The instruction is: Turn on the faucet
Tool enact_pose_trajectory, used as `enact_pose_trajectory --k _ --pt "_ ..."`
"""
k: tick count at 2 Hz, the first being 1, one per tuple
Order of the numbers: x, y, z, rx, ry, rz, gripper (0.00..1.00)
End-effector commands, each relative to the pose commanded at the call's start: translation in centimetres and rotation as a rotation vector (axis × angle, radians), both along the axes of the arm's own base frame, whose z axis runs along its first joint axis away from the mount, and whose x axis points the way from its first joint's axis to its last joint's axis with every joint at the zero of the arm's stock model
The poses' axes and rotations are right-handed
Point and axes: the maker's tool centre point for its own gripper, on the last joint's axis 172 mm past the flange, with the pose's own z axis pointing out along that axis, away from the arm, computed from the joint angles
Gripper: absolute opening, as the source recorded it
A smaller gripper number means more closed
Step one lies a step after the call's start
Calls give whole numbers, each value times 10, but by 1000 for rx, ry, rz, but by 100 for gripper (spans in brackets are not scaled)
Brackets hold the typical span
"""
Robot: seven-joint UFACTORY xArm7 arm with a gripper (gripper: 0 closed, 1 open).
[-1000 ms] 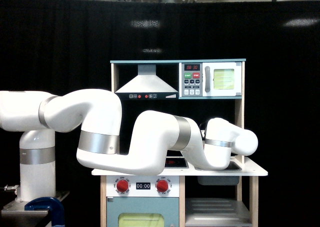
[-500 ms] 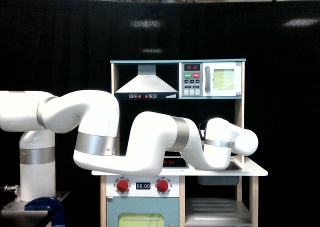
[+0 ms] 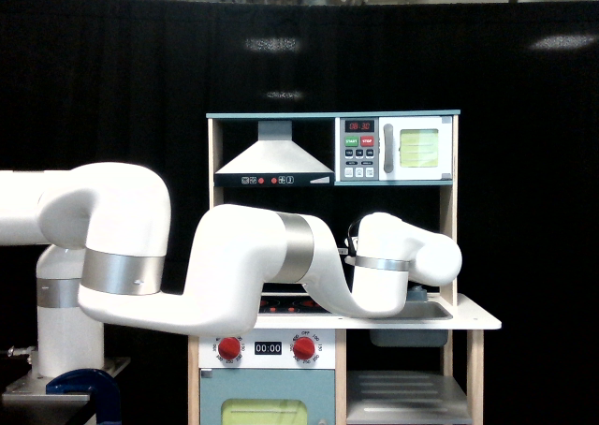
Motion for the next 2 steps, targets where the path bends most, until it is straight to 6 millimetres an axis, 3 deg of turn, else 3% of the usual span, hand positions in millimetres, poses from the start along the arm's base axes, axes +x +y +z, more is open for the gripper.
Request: enact_pose_trajectory --k 1,2 --pt "-46 -65 -5 0 0 0 100" --pt "-76 -63 5 0 0 0 100"
